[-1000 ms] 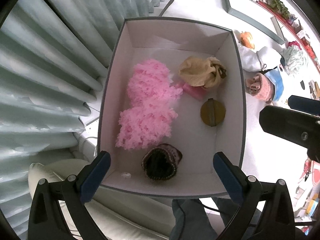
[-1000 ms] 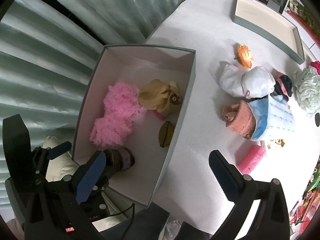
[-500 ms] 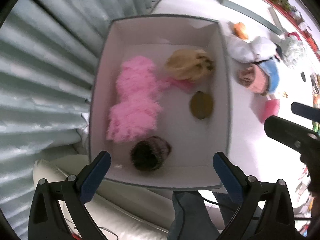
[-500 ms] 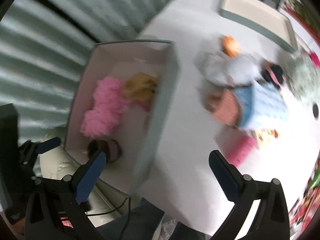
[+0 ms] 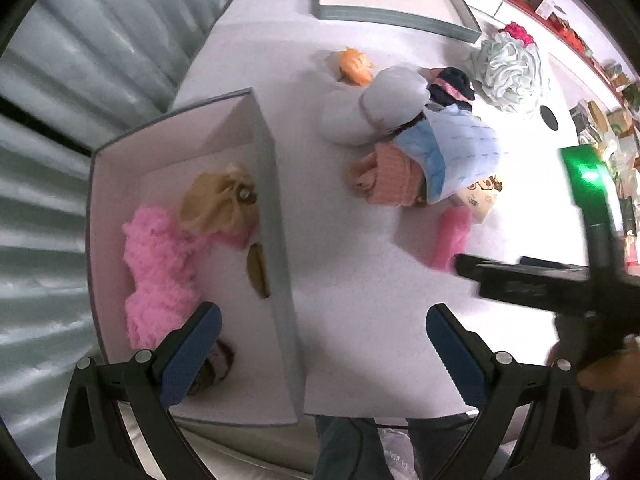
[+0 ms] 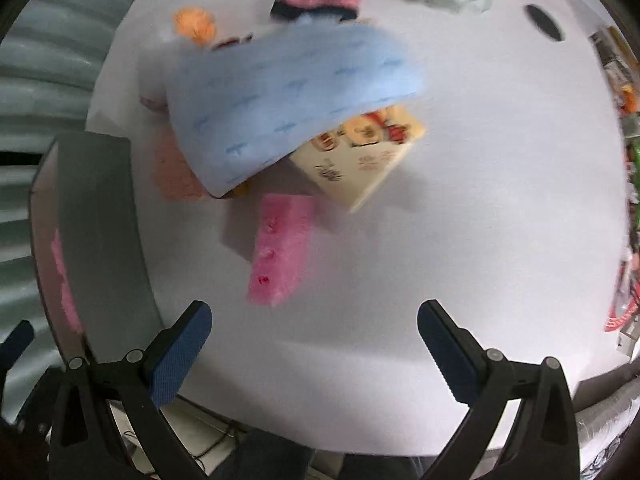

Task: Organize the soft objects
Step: 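Move both tools from the box back toward the table pile, then grasp the pink sponge with the right tool while the left tool grasps the white cloth item, then carry the pink sponge and white cloth item with both tools over the box, then open both tools to drop the sponge and white cloth into the box, then withdraw both tools from the box toward the table pile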

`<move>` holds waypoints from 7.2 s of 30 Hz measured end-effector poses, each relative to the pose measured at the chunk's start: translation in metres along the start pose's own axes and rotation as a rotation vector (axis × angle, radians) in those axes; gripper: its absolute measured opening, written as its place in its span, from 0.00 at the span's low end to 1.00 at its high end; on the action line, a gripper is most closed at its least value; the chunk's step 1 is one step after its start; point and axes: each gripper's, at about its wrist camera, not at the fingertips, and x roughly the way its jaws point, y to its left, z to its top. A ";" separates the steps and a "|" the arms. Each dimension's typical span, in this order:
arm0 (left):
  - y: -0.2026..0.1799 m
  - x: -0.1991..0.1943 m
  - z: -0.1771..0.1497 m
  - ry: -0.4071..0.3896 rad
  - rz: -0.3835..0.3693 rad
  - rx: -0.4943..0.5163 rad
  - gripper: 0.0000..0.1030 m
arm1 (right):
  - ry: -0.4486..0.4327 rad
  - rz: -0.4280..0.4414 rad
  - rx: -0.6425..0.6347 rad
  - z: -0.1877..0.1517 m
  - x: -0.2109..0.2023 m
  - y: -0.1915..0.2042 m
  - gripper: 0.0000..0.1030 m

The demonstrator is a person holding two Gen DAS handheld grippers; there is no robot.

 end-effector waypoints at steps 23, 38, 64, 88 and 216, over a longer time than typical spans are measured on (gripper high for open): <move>-0.041 0.050 0.139 -0.011 -0.037 -0.142 1.00 | -0.015 0.099 0.007 0.013 0.013 -0.034 0.34; -0.031 0.085 0.156 0.036 0.005 -0.178 0.51 | -0.046 0.152 0.014 -0.003 -0.020 -0.065 0.34; -0.019 -0.032 0.015 -0.095 -0.211 -0.013 0.51 | -0.030 -0.093 -0.099 0.007 0.034 0.004 0.44; 0.105 -0.110 -0.077 -0.289 -0.184 -0.254 0.51 | -0.193 0.082 -0.409 -0.029 -0.105 0.137 0.44; 0.208 -0.010 0.016 -0.172 -0.123 -0.270 0.99 | -0.026 0.066 -0.456 -0.048 -0.031 0.228 1.00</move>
